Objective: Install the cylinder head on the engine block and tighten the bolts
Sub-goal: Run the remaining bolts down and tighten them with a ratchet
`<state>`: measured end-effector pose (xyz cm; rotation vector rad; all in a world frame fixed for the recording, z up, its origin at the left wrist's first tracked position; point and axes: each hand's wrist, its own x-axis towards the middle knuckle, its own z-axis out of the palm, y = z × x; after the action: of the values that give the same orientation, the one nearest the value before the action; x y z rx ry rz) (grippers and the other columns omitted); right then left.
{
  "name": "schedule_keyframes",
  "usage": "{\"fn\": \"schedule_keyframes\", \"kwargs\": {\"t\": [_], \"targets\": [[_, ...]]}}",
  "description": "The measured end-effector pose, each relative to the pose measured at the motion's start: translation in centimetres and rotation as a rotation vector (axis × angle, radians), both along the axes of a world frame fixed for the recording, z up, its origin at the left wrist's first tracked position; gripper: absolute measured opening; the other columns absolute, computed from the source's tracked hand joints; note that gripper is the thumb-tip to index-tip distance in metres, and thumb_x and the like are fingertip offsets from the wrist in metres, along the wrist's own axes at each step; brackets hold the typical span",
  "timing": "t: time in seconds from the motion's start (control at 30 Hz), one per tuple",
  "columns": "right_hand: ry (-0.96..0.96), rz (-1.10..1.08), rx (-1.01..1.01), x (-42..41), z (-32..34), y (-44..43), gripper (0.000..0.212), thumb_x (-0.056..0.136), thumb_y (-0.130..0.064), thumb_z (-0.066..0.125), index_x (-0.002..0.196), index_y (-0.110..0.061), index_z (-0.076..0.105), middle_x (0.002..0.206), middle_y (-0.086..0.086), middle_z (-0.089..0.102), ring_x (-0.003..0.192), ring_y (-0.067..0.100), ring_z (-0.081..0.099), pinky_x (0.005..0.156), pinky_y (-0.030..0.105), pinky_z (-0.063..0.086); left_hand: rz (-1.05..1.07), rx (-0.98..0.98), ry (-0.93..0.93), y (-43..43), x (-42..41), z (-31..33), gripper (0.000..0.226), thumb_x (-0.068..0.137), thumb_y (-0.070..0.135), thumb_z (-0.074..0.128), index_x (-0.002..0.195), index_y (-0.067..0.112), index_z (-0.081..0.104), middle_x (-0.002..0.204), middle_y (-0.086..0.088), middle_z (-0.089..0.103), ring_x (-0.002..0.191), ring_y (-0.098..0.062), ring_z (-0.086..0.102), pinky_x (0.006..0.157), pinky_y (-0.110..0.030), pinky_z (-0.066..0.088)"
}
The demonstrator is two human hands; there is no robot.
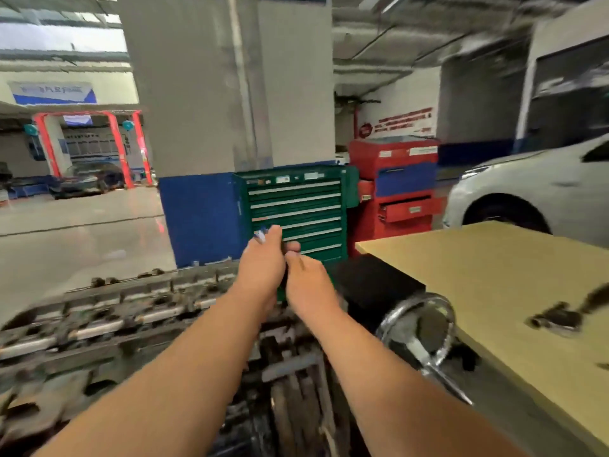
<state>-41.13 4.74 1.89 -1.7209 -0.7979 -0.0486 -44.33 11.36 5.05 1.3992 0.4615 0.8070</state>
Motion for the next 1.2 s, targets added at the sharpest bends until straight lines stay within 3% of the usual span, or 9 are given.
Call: {"fn": "schedule_keyframes", "kwargs": {"t": [0.1,0.23,0.43,0.6,0.73,0.83,0.97,1.03,1.2], "targets": [[-0.171,-0.226,-0.19,5.0,-1.4,-6.9,0.042,0.104,-0.029,0.028,0.099,-0.005,0.062,0.103,0.016,0.065,0.096,0.033,0.057,0.068,0.032,0.033,0.002,0.183,0.048,-6.9,4.9,-1.3,0.03,0.098,0.032,0.048,0.073,0.017,0.054,0.069,0.003,0.066,0.073,-0.021,0.061,0.073,-0.033,0.047],[-0.189,-0.601,-0.392,11.8,-3.4,-16.3,0.031,0.097,-0.03,0.04,0.107,-0.009,0.061,0.111,0.012,0.059,0.101,0.031,0.056,0.08,0.037,0.044,-0.106,0.311,0.108,-14.1,9.1,-2.9,0.023,0.099,0.033,0.047,0.087,0.014,0.053,0.075,0.0,0.066,0.063,-0.013,0.061,0.059,-0.026,0.042],[0.185,-0.941,-0.987,19.1,-7.9,-29.8,0.048,0.091,-0.019,0.036,0.138,-0.011,0.038,0.14,0.012,0.04,0.128,0.033,0.037,0.105,0.049,0.032,-0.334,0.456,0.23,-19.7,12.5,-4.2,0.02,0.1,0.031,0.046,0.096,0.012,0.05,0.077,-0.005,0.063,0.048,-0.012,0.057,0.042,-0.018,0.042],[0.196,-0.833,-1.082,21.0,-8.6,-32.0,0.05,0.092,-0.028,0.045,0.139,-0.014,0.036,0.138,0.01,0.041,0.123,0.031,0.046,0.1,0.049,0.039,-0.419,0.639,0.306,-21.1,13.9,-5.8,0.02,0.098,0.037,0.046,0.092,0.018,0.051,0.079,0.001,0.065,0.049,-0.006,0.06,0.053,-0.022,0.045],[0.162,-0.77,-1.177,20.5,-8.4,-33.2,0.066,0.09,-0.03,0.045,0.148,-0.012,0.022,0.149,0.011,0.031,0.134,0.033,0.035,0.109,0.056,0.027,-0.485,0.63,0.352,-21.8,14.4,-7.4,0.022,0.098,0.036,0.049,0.091,0.016,0.053,0.077,0.001,0.065,0.055,-0.012,0.058,0.057,-0.026,0.046],[0.39,-0.644,-1.297,19.3,-6.7,-36.1,0.074,0.085,-0.03,0.051,0.151,-0.014,0.021,0.146,0.01,0.039,0.128,0.032,0.044,0.111,0.053,0.029,-0.54,0.654,0.418,-23.3,14.5,-8.6,0.028,0.098,0.036,0.05,0.095,0.009,0.054,0.077,-0.002,0.064,0.056,-0.014,0.056,0.049,-0.019,0.044],[0.634,-0.334,-1.539,17.7,-4.3,-40.3,0.04,0.089,-0.027,0.059,0.124,-0.009,0.056,0.134,0.011,0.052,0.114,0.027,0.051,0.106,0.039,0.039,-0.62,0.703,0.486,-27.2,15.0,-9.8,0.027,0.099,0.035,0.049,0.092,0.009,0.053,0.08,-0.005,0.061,0.066,-0.019,0.053,0.056,-0.027,0.041],[0.757,-0.242,-1.508,17.4,-4.6,-42.1,0.057,0.088,-0.035,0.065,0.137,-0.008,0.049,0.142,0.011,0.048,0.122,0.026,0.05,0.101,0.035,0.041,-0.683,0.736,0.496,-29.5,15.1,-10.2,0.025,0.099,0.036,0.048,0.085,0.015,0.051,0.079,-0.004,0.06,0.065,-0.019,0.054,0.057,-0.028,0.041],[0.251,-0.469,-1.564,16.6,-6.1,-44.9,0.112,0.054,-0.062,0.082,0.144,-0.02,0.031,0.141,0.002,0.042,0.125,0.028,0.047,0.095,0.041,0.046,-0.837,0.774,0.483,-33.8,14.2,-11.0,0.025,0.098,0.035,0.048,0.084,0.015,0.051,0.073,-0.002,0.057,0.059,-0.016,0.052,0.06,-0.025,0.045]]}}
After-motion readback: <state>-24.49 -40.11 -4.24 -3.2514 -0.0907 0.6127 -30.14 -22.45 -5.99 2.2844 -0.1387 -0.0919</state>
